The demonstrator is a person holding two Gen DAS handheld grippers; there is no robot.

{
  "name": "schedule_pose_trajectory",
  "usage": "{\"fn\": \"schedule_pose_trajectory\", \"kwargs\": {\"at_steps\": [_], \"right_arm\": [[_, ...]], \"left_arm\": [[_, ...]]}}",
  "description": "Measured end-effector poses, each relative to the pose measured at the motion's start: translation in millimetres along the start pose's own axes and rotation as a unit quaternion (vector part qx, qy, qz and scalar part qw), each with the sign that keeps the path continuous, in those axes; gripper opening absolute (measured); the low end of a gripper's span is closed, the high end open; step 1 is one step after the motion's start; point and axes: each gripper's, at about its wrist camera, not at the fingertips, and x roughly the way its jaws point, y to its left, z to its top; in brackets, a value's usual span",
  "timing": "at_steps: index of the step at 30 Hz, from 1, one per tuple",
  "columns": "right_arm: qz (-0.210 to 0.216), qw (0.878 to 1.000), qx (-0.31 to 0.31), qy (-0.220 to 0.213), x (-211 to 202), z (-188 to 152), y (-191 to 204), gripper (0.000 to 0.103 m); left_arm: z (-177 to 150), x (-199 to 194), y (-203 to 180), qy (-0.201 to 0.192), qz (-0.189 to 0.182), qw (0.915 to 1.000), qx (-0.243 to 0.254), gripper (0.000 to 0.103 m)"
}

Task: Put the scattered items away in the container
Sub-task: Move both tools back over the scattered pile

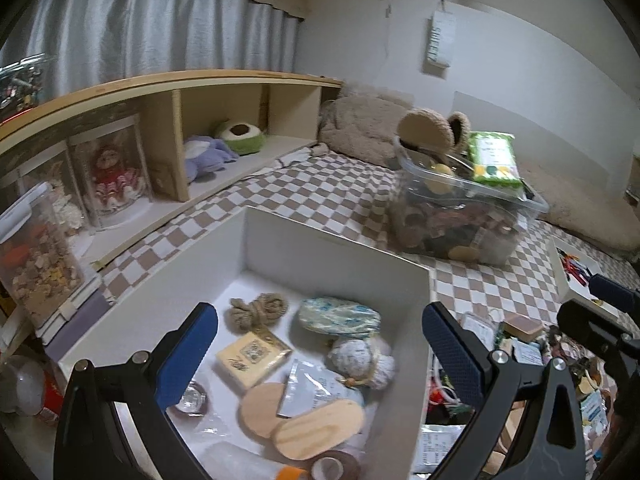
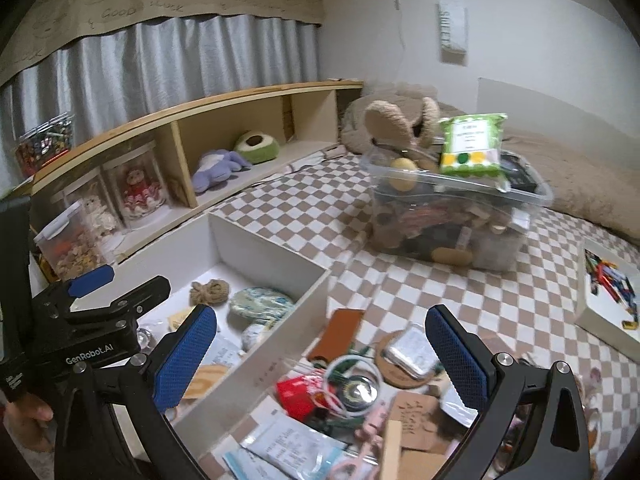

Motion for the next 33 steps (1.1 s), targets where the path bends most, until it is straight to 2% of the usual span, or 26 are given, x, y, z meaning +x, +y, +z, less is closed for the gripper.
{"fn": "schedule_pose_trajectory", "kwargs": {"at_steps": [4, 13, 26, 33], "right_arm": [[-0.021, 1.0, 0.01, 0.0, -12, -6, -20, 0.103], [-0.073, 0.996, 0.041, -0.005, -41, -24, -67, 0.103], [-0.126, 0.988, 0.084, -0.018, -76, -46, -127, 0.103], [-0.158, 0.981, 0.107, -0.041, -93, -58, -155, 0.103]], "left_arm": [[-2, 3, -12, 0.004, -0.015, 0.9999, -0.003, 0.103], [-10, 6, -46, 0.008, -0.03, 0.9992, 0.026, 0.103], [-23, 9, -89, 0.017, -0.095, 0.9944, 0.043, 0.103], [-30, 7, -110, 0.019, -0.13, 0.9903, 0.045, 0.103]]}}
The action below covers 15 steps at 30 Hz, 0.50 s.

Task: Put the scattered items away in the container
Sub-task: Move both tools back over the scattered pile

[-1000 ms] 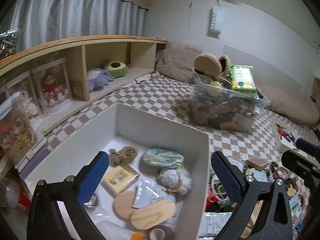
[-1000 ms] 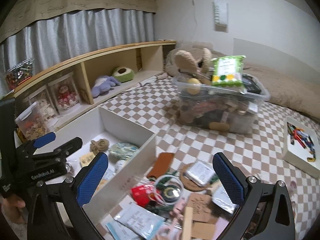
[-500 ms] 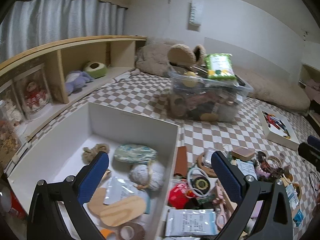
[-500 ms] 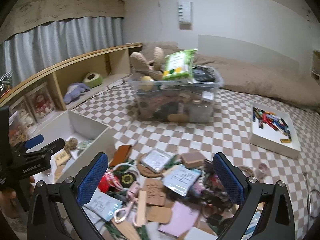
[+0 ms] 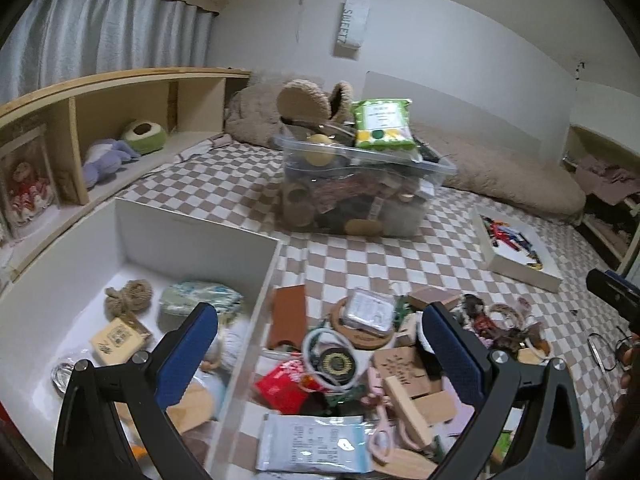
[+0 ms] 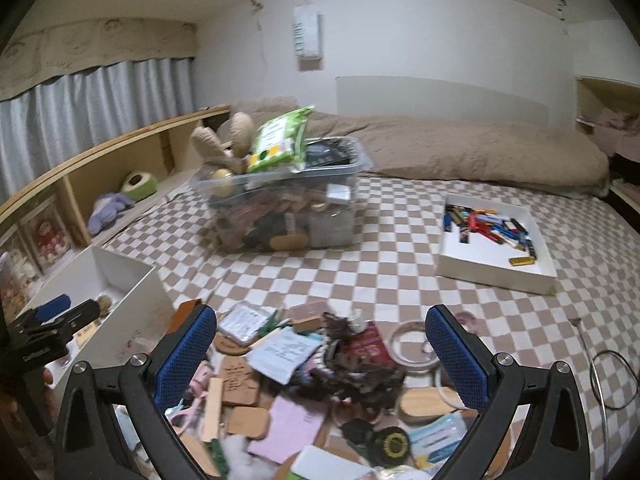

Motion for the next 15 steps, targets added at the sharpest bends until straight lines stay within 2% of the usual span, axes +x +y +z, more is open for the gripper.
{"fn": "schedule_pose_trajectory", "kwargs": {"at_steps": [8, 15], "right_arm": [[-0.035, 0.999, 0.036, -0.016, 0, -11, -38, 0.103], [-0.087, 0.995, 0.038, 0.005, 13, -30, -62, 0.103]], "left_arm": [[-8, 3, -19, -0.007, -0.039, 0.9989, 0.025, 0.103], [-15, 10, -25, -0.003, -0.065, 0.9968, 0.046, 0.103]]}}
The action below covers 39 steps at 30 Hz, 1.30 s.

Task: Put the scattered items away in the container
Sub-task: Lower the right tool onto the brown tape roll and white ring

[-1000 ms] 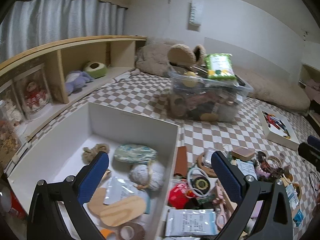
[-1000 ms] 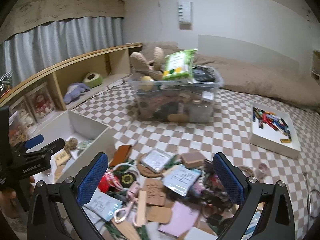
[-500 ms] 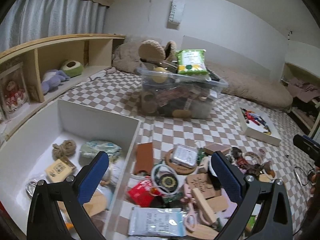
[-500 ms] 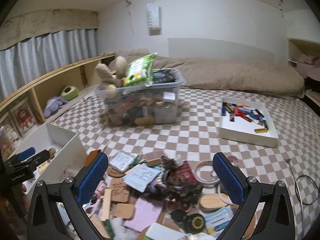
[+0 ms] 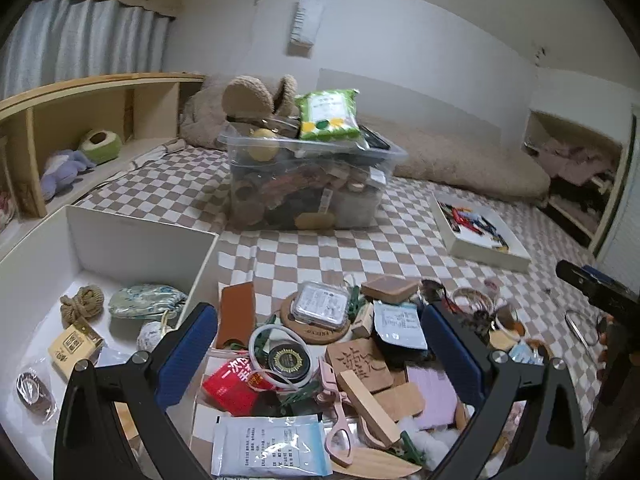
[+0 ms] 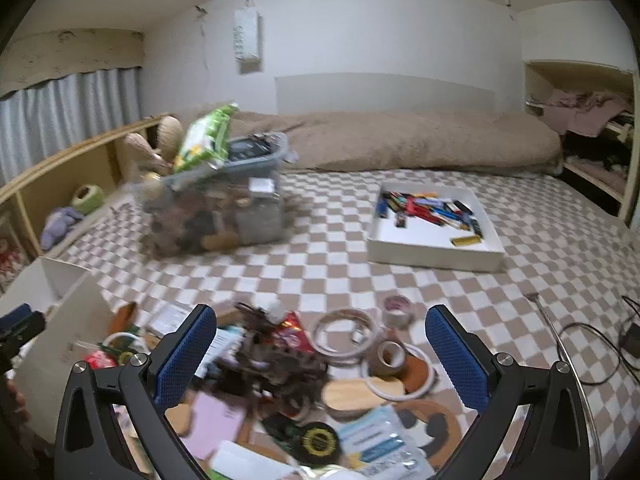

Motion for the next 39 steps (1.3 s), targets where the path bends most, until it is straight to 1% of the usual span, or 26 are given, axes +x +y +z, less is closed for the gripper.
{"fn": "schedule_pose_trajectory", "kwargs": {"at_steps": [5, 7, 9, 13, 17, 18, 20, 22, 27, 31, 34, 36, 39], "right_arm": [[-0.029, 0.999, 0.012, 0.015, 10, -13, -14, 0.103], [-0.033, 0.999, 0.019, 0.036, 16, -17, -21, 0.103], [-0.028, 0.997, 0.032, 0.06, 23, -20, -29, 0.103], [-0.043, 0.995, 0.053, 0.074, 26, -25, -38, 0.103], [-0.038, 0.99, 0.098, 0.09, 29, -28, -48, 0.103], [-0.025, 0.989, 0.116, 0.091, 28, -29, -52, 0.103], [-0.004, 0.988, 0.133, 0.083, 27, -30, -56, 0.103], [-0.006, 0.988, 0.133, 0.071, 25, -30, -56, 0.103], [-0.026, 0.991, 0.114, 0.069, 30, -34, -52, 0.103], [-0.04, 0.991, 0.091, 0.093, 40, -40, -51, 0.103], [-0.032, 0.99, 0.076, 0.115, 45, -45, -56, 0.103], [-0.033, 0.988, 0.077, 0.128, 47, -48, -61, 0.103], [-0.038, 0.984, 0.097, 0.146, 51, -55, -73, 0.103]], "left_arm": [[-6, 9, 4, 0.018, -0.019, 0.9996, -0.008, 0.103], [-9, 14, 7, 0.028, -0.021, 0.9993, -0.01, 0.103], [-13, 20, 9, 0.042, -0.018, 0.9989, -0.011, 0.103], [-20, 33, 13, 0.075, -0.009, 0.997, -0.017, 0.103], [-27, 40, 7, 0.085, 0.019, 0.9961, 0.012, 0.103], [-28, 40, 6, 0.085, 0.023, 0.9959, 0.018, 0.103], [-30, 41, 2, 0.085, 0.031, 0.9955, 0.03, 0.103], [-32, 41, -2, 0.085, 0.031, 0.9949, 0.043, 0.103], [-39, 45, -14, 0.097, 0.009, 0.9935, 0.059, 0.103], [-47, 54, -25, 0.113, 0.006, 0.9905, 0.078, 0.103], [-53, 60, -29, 0.129, -0.002, 0.9883, 0.082, 0.103], [-56, 62, -31, 0.137, -0.009, 0.9873, 0.08, 0.103], [-59, 66, -31, 0.154, -0.024, 0.9857, 0.065, 0.103]]}}
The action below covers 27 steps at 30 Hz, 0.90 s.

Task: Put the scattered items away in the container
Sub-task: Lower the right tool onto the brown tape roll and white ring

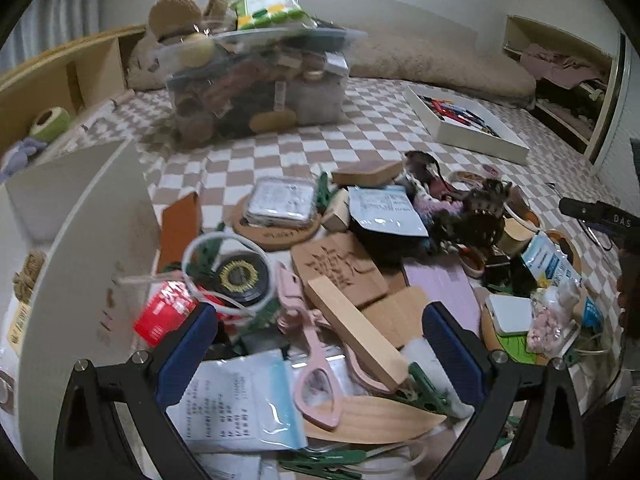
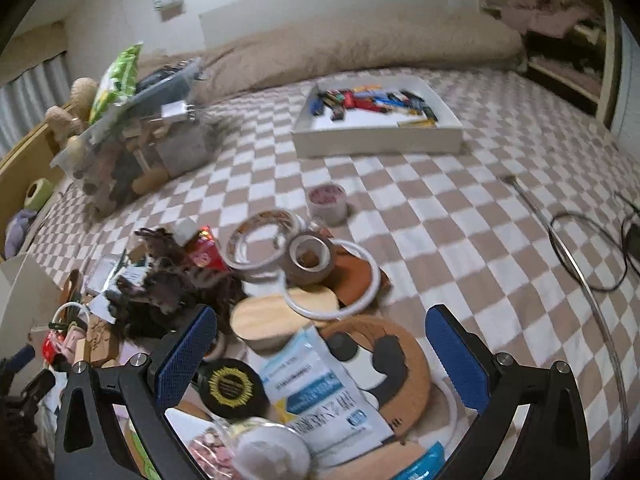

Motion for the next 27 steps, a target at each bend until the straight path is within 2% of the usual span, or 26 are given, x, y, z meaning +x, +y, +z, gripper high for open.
{"fn": "schedule_pose_trajectory", "kwargs": {"at_steps": [5, 8, 10, 19, 24, 27], "right_arm": [[-0.005, 1.0, 0.023, 0.014, 8, 0, -12, 0.103], [0.006, 0.999, 0.053, 0.012, 12, 4, -21, 0.103], [-0.001, 0.998, 0.056, 0.008, 17, 9, -23, 0.103], [-0.039, 0.997, -0.054, 0.023, 54, 16, 5, 0.103], [-0.053, 0.994, -0.076, 0.052, 74, 12, 14, 0.103], [-0.054, 0.995, -0.067, 0.054, 79, 13, 13, 0.103]], "left_arm": [[-3, 4, 1, 0.019, -0.027, 0.9992, -0.022, 0.103], [-3, 3, 1, 0.017, -0.028, 0.9991, -0.025, 0.103], [-3, 1, 2, 0.011, -0.026, 0.9993, -0.024, 0.103], [-3, 1, 3, 0.01, -0.03, 0.9992, -0.023, 0.103], [-3, 1, 3, 0.01, -0.033, 0.9992, -0.022, 0.103], [-2, 1, 3, 0.009, -0.036, 0.9991, -0.02, 0.103]]}}
